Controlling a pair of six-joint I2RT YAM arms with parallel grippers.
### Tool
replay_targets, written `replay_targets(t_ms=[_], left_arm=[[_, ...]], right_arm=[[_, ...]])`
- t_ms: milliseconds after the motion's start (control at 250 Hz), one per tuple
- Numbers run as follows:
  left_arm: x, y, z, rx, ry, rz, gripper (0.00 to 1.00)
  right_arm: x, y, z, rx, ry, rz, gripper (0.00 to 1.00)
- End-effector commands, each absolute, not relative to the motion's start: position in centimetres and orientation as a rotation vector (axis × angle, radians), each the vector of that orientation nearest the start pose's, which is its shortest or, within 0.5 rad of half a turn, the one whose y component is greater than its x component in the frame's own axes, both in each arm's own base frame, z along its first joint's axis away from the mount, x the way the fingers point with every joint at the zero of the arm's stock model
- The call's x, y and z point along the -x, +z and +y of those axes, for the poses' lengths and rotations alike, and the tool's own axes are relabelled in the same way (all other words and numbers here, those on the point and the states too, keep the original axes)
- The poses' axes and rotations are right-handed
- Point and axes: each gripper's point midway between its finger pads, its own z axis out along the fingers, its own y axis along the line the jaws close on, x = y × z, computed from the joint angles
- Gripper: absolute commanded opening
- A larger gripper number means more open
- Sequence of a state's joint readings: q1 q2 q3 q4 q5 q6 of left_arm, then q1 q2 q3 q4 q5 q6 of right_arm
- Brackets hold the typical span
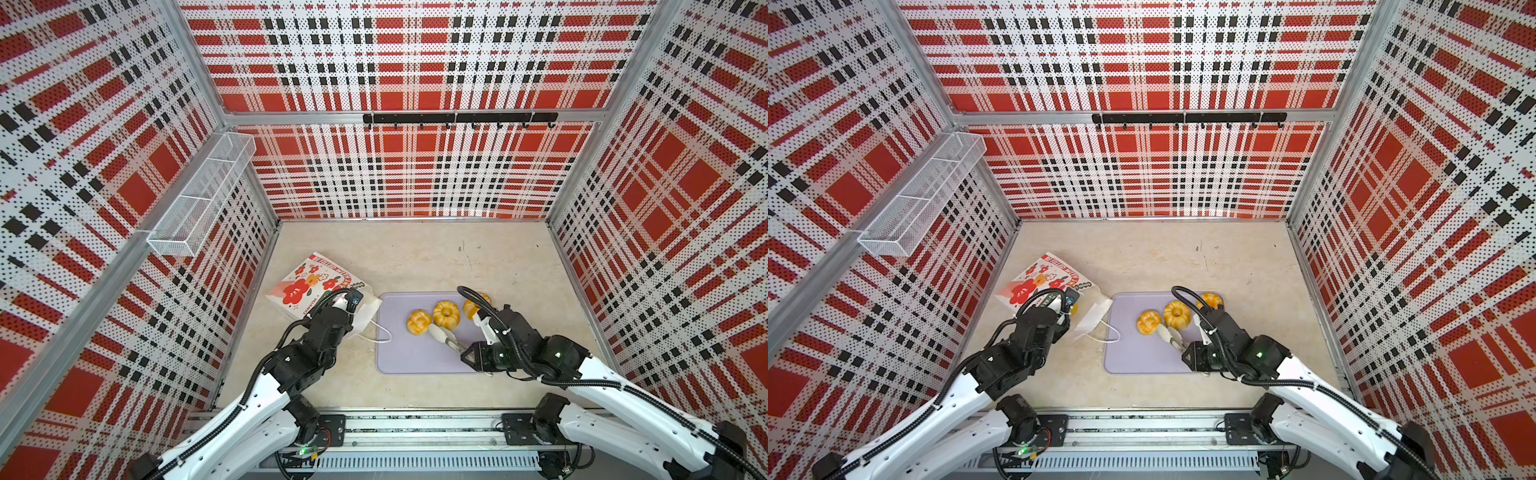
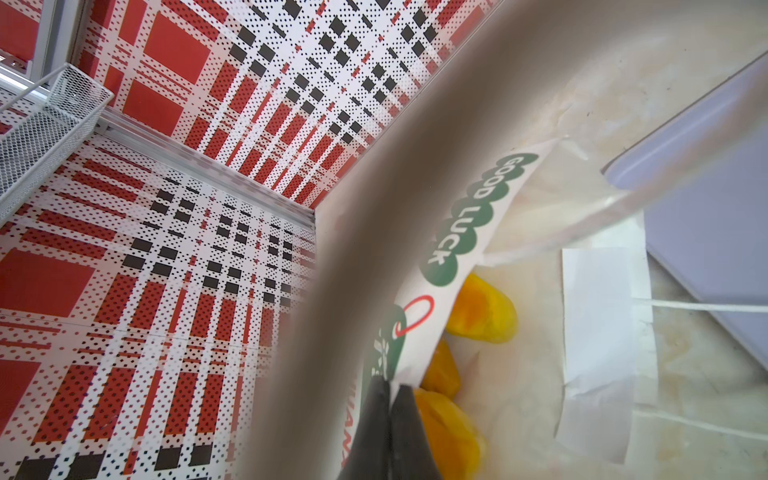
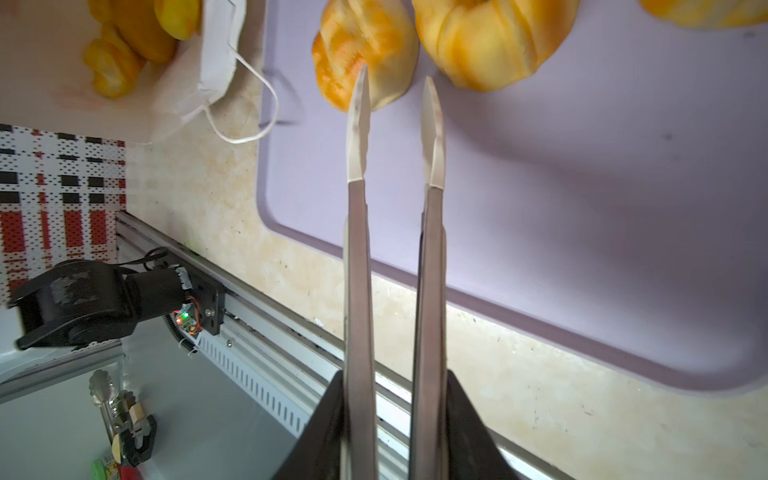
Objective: Take the fake bread out of the paper bag
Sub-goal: 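Move the tongs back into the bag opening toward the remaining rolls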
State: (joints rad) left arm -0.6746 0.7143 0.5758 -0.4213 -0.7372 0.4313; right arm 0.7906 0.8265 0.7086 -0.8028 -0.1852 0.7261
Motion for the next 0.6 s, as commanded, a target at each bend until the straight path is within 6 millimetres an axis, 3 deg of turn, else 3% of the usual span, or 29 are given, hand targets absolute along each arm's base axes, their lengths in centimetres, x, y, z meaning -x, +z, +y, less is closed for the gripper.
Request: replay_targets(t_ms=[0,136,228,404,596], left_arm=[[-25.8,19.9,-6.2,-0.715,0.626,1.914,0.0],[-25.9,19.8,-6.3,-0.726,0.616,1.923,0.0],[-25.9,19.6,-5.9,-0.731,0.611,1.948,0.0],[-25.4,19.4,-5.8,-0.774,0.55,1.956,0.0],[-24.9,19.4,-6.3,-0.796,0.493,1.922,0.0]], right_arm=[[-14.6,17.0,18.8,0.208,0.794,2.62,0.3],[-14.7,17.8,19.7,0.235,0.84,2.6,0.27],[-15.0,18.5,21.3,0.27,0.912,2.564,0.27],[-15.9,21.0,27.6,0.371,1.13,2.426,0.29],[-18.7,22.6,34.7,0.435,1.302,2.3,0.31]])
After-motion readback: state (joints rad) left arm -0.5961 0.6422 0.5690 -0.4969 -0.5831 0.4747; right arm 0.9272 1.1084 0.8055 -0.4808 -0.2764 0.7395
